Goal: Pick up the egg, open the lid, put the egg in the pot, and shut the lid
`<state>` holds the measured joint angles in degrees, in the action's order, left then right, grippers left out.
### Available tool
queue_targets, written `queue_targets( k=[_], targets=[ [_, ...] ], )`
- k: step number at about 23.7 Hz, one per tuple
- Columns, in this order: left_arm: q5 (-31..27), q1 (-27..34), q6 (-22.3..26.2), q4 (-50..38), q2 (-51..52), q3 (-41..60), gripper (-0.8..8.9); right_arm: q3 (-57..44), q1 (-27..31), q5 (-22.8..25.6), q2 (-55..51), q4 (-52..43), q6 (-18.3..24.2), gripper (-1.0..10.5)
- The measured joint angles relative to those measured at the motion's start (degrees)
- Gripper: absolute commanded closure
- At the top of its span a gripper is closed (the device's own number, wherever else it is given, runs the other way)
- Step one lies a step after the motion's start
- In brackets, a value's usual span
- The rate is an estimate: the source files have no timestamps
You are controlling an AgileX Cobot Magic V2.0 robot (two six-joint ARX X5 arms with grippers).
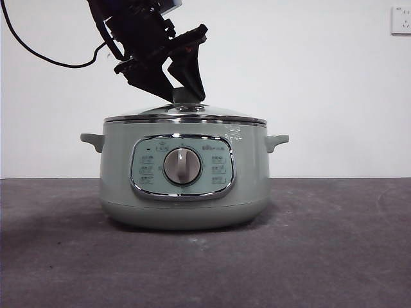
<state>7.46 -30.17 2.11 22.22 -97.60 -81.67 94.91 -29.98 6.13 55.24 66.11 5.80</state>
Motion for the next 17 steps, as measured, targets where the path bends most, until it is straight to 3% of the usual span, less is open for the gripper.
queue_targets(
  k=[2,4,5,17],
  targets=[
    [-0.02,0.00,-0.02,0.15,0.00,-0.09,6.17,0.02,0.00,-0.09,0.00,0.09,0.00,4.5],
    [-0.04,0.00,0.00,0.20,0.00,-0.09,3.56,0.00,0.00,-0.11,-0.02,0.44,-0.02,4.4],
    [-0.04,0.00,0.00,0.20,0.00,-0.09,2.81,0.00,0.00,-0.11,-0.02,0.63,-0.04,4.5],
    [0.00,-0.02,0.46,1.36,2.25,-0.09,2.51,0.00,0.00,-0.13,0.00,5.07,-0.96,4.5]
  ],
)
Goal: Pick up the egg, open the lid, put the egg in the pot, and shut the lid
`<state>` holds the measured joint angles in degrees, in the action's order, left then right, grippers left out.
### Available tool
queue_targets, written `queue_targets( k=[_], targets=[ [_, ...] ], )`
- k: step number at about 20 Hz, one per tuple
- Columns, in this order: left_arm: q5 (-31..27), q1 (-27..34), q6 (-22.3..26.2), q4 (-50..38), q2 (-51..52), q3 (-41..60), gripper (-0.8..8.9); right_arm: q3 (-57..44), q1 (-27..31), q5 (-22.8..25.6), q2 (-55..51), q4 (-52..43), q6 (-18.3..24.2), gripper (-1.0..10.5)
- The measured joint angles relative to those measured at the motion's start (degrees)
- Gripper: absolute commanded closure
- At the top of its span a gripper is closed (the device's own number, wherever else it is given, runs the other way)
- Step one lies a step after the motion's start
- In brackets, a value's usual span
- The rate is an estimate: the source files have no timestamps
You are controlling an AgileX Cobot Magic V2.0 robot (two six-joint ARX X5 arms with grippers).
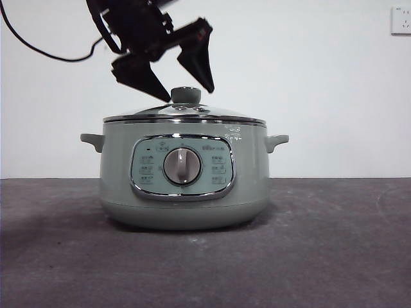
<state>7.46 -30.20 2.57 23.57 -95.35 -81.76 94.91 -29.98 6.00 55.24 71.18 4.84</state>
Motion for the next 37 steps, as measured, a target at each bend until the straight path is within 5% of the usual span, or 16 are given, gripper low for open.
queue_targets(
  k=[6,13,15,17,18,37],
  targets=[
    [0.02,0.00,0.00,4.76,8.61,0.00,2.51,0.02,0.00,-4.55,0.20,2.89,-0.92,4.5],
    [3.17,0.00,-1.09,28.76,27.98,0.00,2.53,0.00,0.00,-15.10,4.44,6.47,-1.92,4.5],
    [3.41,0.00,-1.11,34.58,32.54,0.00,4.04,0.00,0.00,-17.75,5.86,6.47,-2.05,4.8],
    [3.52,0.00,-1.14,38.34,36.00,0.00,8.11,0.00,0.00,-19.39,6.71,6.49,-2.10,7.6],
    [3.56,0.00,-1.11,40.00,37.18,0.00,8.16,0.00,0.00,-19.43,7.19,6.49,-2.10,9.7],
    [3.32,0.00,-1.16,43.67,38.80,0.00,8.17,0.00,0.00,-19.39,8.17,6.49,-3.17,9.5]
  ],
)
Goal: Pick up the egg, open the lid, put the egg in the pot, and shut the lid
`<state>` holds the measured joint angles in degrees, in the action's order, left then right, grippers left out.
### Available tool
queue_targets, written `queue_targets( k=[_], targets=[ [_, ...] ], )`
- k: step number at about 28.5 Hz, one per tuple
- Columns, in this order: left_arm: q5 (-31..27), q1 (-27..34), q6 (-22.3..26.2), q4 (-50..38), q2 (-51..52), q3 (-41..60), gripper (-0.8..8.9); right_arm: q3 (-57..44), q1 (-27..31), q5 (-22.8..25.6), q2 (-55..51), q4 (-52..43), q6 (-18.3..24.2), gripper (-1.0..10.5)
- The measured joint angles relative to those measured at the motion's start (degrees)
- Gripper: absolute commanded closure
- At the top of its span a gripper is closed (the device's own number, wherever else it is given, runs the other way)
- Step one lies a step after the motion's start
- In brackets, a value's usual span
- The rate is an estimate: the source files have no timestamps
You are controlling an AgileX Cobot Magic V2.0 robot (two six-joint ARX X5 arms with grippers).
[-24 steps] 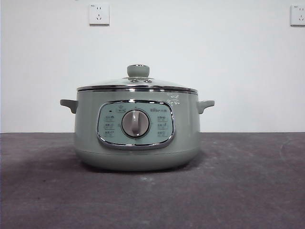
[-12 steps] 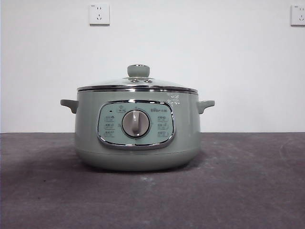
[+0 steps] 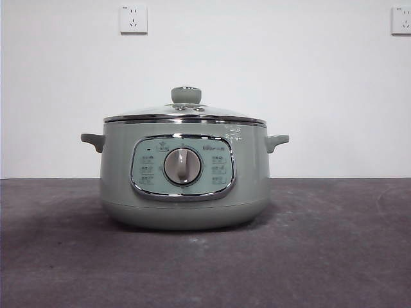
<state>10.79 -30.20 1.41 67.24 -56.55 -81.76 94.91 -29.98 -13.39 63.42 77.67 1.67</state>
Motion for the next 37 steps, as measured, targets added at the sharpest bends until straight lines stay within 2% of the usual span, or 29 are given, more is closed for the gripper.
queue_targets(
  k=[10,12,15,18,22,27,30,37],
  targets=[
    [-0.13,0.00,0.04,0.00,0.00,0.00,8.17,0.00,0.00,0.02,0.00,0.00,0.00,9.5],
    [-1.99,0.26,0.61,-0.72,0.11,0.00,8.17,0.00,0.00,0.02,0.00,0.00,0.00,9.5],
    [-6.08,3.02,2.19,-7.67,1.55,0.24,8.17,0.00,0.00,0.00,0.00,0.00,0.00,9.5],
    [-5.57,8.48,4.24,-20.61,6.03,3.54,8.17,0.00,0.00,0.02,0.00,0.00,0.00,9.5],
    [-3.17,16.52,5.25,-38.71,15.78,14.73,8.17,0.00,0.00,0.02,0.00,0.00,0.00,9.5],
    [-4.46,24.68,5.55,-57.11,29.44,33.86,8.17,0.00,0.00,0.02,0.00,0.00,0.00,9.5],
    [-6.47,27.43,5.51,-62.80,35.47,45.00,8.17,0.00,0.00,0.02,0.00,0.00,0.00,9.5],
    [-9.42,29.81,3.93,-63.98,45.81,64.24,8.17,0.00,0.00,0.04,0.00,0.00,0.00,9.5]
  ],
)
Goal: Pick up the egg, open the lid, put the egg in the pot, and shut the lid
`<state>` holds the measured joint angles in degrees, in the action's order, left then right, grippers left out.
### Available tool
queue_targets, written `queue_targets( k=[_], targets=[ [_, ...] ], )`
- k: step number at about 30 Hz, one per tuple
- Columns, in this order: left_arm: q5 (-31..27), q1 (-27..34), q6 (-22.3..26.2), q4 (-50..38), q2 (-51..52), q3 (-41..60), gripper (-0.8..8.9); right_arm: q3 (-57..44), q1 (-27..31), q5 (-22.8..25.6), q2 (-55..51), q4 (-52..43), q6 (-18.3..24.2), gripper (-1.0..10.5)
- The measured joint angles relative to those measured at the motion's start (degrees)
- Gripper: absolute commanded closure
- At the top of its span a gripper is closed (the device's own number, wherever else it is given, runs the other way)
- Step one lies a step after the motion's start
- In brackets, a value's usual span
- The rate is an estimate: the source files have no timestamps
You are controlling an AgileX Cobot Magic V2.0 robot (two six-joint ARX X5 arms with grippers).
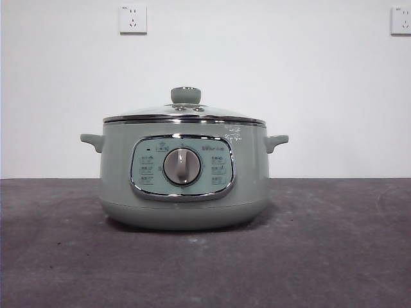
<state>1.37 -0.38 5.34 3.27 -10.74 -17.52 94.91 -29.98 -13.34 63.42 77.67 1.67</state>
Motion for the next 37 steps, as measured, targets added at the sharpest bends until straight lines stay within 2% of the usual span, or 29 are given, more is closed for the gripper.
queue_targets(
  k=[7,12,16,26,37],
  targets=[
    [-1.11,0.70,-0.68,-1.11,5.70,10.69,8.17,0.00,0.00,-0.02,0.00,-0.02,0.00,9.5],
    [-1.25,0.70,-0.90,-0.83,8.74,14.62,8.17,0.00,0.00,-0.02,0.00,0.00,0.00,9.5],
    [-1.25,0.70,-1.46,-0.55,10.47,16.15,8.17,0.00,0.00,-0.02,0.00,0.00,0.00,9.5],
    [-1.20,0.70,-7.54,7.34,10.47,16.48,8.17,0.00,0.00,-0.02,0.00,0.00,0.00,9.5],
    [-1.20,0.70,-8.44,7.34,10.47,16.48,8.17,0.00,0.00,-0.02,0.00,0.00,0.00,9.5]
  ],
)
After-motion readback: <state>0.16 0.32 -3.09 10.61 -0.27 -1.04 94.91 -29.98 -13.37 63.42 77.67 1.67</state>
